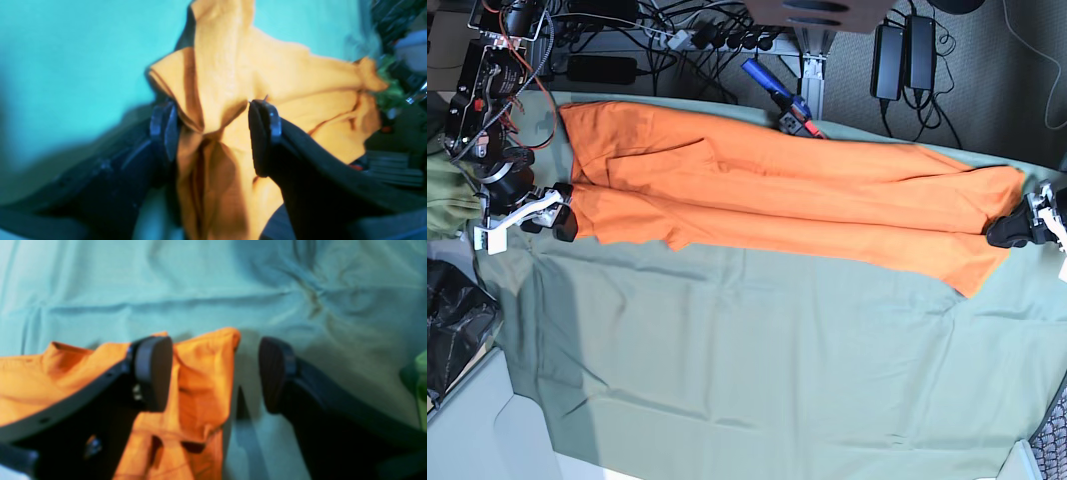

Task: Fold the T-shirt properly
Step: 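Hold the folded edge with both grippers and smooth it flat, then release the left gripper and move it to the folded shirt's middle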

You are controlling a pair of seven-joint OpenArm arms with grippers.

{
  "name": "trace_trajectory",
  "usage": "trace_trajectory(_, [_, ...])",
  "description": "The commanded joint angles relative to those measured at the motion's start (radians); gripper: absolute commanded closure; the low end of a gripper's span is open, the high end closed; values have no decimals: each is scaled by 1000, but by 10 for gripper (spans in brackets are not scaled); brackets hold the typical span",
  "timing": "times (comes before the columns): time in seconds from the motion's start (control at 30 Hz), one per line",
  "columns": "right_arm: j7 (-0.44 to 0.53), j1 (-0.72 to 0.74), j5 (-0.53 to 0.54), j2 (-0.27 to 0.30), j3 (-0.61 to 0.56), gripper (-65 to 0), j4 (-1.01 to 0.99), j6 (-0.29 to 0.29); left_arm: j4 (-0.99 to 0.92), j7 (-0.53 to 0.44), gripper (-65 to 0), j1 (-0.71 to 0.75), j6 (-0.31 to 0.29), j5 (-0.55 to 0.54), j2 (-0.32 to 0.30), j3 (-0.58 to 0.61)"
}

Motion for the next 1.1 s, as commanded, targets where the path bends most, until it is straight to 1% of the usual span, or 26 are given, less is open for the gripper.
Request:
trace_trajectory(0.0, [16, 11, 12, 21, 9, -407, 14, 99, 8, 28, -357, -1, -4, 5, -2, 0])
trace_trajectory(0.1, [16, 11, 12, 21, 9, -407, 14, 99, 8, 27, -357, -2, -4, -28, 25, 0])
trace_trajectory(0.2, [16, 11, 12, 21, 9, -407, 14, 99, 8, 27, -349, -1, -4, -31, 58, 0])
trace_trajectory(0.23, [16, 11, 12, 21, 9, -407, 14, 99, 8, 27, -325, -1, -4, -31, 69, 0])
trace_trajectory(0.3, [16, 11, 12, 22, 9, -407, 14, 99, 4, 23, -239, -1, -4, -26, 87, 0])
trace_trajectory(0.37, [16, 11, 12, 21, 9, -407, 14, 99, -1, 0, -161, -1, -4, 7, 100, 0])
trace_trajectory(0.53, [16, 11, 12, 21, 9, -407, 14, 99, -5, -62, -16, -1, -4, 47, 105, 0])
trace_trajectory(0.57, [16, 11, 12, 21, 9, -407, 14, 99, -5, -63, 0, -2, -4, 48, 105, 0])
trace_trajectory(0.8, [16, 11, 12, 21, 9, -407, 14, 99, -5, -53, 0, -1, -4, 47, 105, -11])
trace_trajectory(0.97, [16, 11, 12, 22, 9, -406, 14, 99, 2, -53, 0, -1, -4, 46, 105, -93])
trace_trajectory(1.07, [16, 11, 12, 21, 9, -406, 14, 99, 40, -51, 0, -1, -4, 67, 104, -150])
